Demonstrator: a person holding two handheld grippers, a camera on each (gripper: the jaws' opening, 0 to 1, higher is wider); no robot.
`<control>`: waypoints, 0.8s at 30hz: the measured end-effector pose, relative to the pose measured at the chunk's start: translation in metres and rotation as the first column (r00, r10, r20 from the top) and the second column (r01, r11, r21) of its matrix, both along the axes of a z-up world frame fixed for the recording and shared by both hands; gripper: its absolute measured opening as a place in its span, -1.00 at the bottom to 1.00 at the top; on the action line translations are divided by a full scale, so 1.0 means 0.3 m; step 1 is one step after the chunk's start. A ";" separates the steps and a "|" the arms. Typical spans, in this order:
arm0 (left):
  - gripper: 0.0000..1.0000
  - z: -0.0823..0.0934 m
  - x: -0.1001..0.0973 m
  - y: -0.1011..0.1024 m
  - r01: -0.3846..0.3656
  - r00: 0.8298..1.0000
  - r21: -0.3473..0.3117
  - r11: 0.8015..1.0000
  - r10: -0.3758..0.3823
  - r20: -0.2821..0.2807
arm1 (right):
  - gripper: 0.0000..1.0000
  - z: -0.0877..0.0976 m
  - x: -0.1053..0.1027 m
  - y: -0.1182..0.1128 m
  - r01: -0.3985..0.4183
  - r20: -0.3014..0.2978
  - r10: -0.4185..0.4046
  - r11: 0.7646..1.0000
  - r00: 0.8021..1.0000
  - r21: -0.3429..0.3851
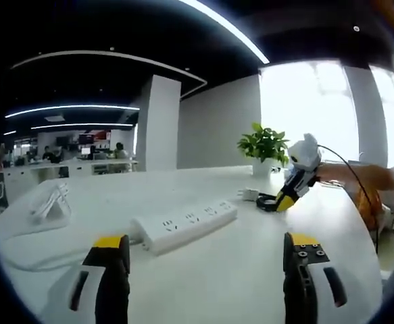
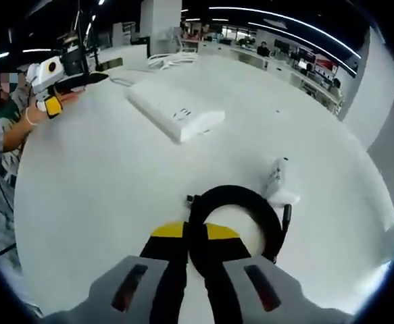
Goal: Straighten the power strip on the desk, plug the charger into it
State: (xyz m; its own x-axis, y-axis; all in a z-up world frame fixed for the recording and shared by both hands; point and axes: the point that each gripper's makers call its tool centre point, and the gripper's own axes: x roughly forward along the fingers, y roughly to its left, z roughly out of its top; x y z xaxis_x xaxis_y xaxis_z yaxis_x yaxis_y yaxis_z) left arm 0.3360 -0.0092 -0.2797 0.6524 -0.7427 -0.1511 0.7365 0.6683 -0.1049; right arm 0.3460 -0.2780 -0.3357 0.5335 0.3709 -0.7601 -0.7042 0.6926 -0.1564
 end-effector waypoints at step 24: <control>0.91 0.016 -0.023 -0.005 0.007 1.000 0.005 1.000 -0.007 0.014 | -0.91 0.447 -0.004 0.120 -0.040 0.313 -0.215 0.764 0.925 0.644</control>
State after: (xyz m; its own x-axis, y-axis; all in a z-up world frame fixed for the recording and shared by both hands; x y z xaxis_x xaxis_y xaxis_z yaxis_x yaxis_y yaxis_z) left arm 0.3291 -0.0106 -0.2748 0.6491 -0.7466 -0.1460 0.7427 0.6635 -0.0910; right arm 0.3448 -0.2419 -0.2016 0.7657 0.6310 -0.1247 -0.6203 0.7757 0.1162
